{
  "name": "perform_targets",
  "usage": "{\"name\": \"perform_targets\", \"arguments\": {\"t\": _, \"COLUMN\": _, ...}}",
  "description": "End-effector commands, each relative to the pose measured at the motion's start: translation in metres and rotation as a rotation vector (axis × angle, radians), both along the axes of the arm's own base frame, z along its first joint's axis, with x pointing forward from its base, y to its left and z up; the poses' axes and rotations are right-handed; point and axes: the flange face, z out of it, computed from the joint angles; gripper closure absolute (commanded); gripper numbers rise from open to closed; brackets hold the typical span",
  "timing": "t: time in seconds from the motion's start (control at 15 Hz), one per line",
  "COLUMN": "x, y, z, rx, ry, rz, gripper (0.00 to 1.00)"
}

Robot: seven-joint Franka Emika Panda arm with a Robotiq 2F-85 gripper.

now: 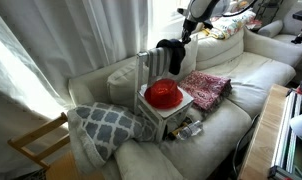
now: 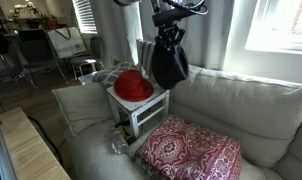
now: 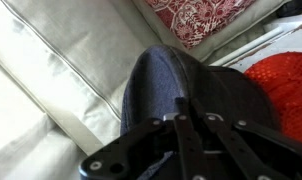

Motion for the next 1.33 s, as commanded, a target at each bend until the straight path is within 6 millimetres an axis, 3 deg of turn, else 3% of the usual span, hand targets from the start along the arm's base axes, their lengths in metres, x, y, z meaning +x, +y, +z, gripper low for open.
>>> {"name": "perform_targets", "arguments": {"t": 0.0, "x": -0.02, "y": -0.014, "z": 0.028, "rx": -0.062, "ry": 0.028, "rz": -0.061, "gripper": 0.98}}
{"name": "perform_targets", "arguments": {"t": 0.27, "x": -0.048, "y": -0.034, "z": 0.055, "rx": -0.223, "ry": 0.076, "rz": -0.195, "gripper": 0.98}}
{"name": "perform_targets", "arguments": {"t": 0.47, "x": -0.068, "y": -0.024, "z": 0.067, "rx": -0.294, "ry": 0.127, "rz": -0.217, "gripper": 0.98}}
{"name": "perform_targets", "arguments": {"t": 0.93, "x": -0.108, "y": 0.063, "z": 0.059, "rx": -0.317, "ry": 0.162, "rz": -0.153, "gripper": 0.98}}
{"name": "perform_targets", "arguments": {"t": 1.27, "x": -0.119, "y": 0.124, "z": 0.049, "rx": -0.309, "ry": 0.148, "rz": -0.137, "gripper": 0.98}}
